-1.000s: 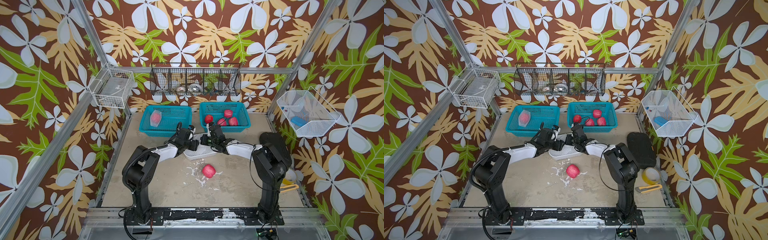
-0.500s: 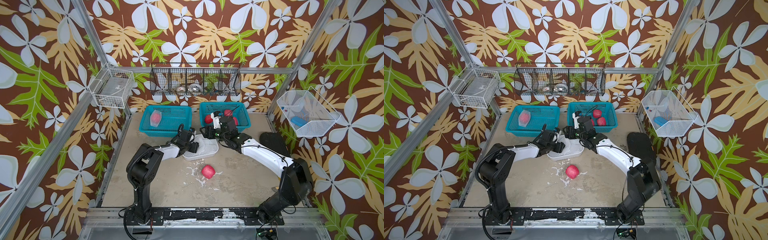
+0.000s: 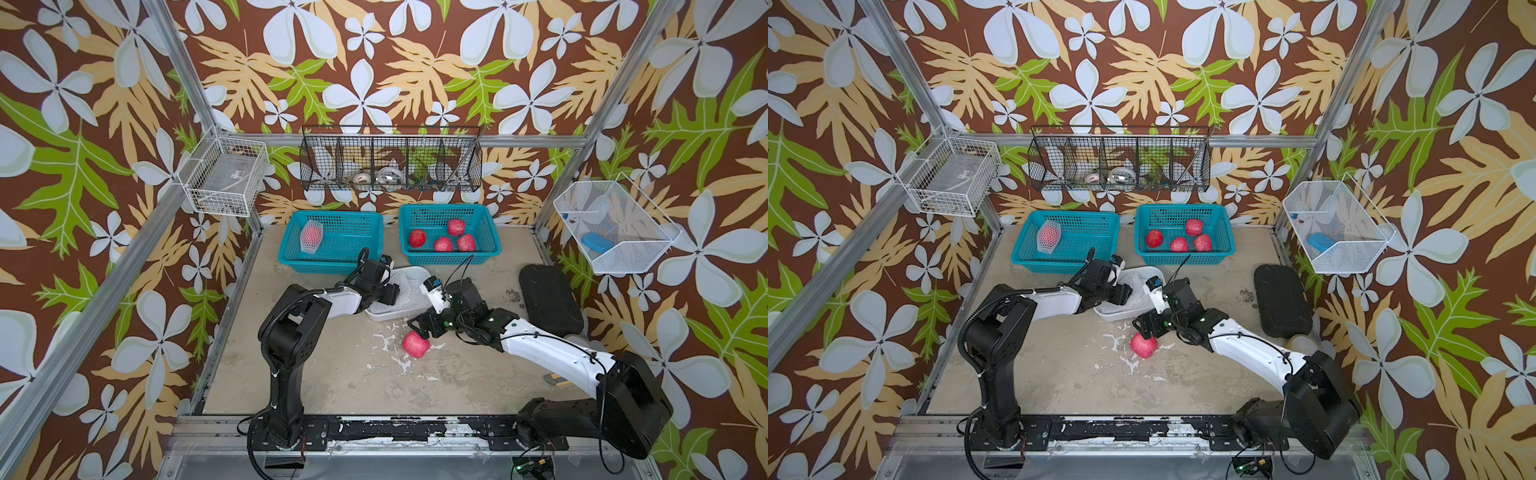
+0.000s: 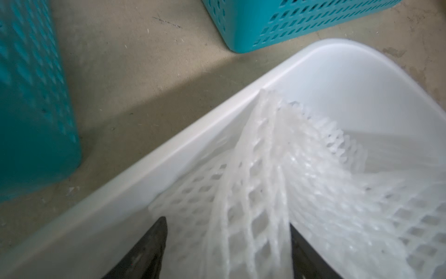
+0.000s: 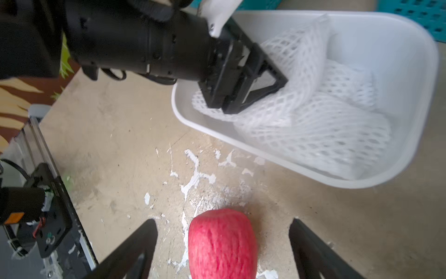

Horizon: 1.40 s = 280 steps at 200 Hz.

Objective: Remove foam nets from apples
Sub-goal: Place the foam net into the storage box, then pick up the apple from the center of the board.

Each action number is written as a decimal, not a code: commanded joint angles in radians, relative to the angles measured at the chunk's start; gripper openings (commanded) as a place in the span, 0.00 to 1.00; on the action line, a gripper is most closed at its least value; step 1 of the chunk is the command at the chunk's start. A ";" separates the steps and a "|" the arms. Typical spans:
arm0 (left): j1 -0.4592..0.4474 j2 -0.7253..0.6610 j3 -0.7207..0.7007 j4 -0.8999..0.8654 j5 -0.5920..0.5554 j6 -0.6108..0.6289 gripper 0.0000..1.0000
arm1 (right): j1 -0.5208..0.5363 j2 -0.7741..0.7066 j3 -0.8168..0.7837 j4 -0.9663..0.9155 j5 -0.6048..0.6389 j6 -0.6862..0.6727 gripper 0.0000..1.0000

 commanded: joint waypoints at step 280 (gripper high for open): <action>-0.006 -0.520 -0.062 -0.179 0.043 -0.113 0.90 | 0.146 0.204 0.101 -0.149 0.025 -0.089 0.62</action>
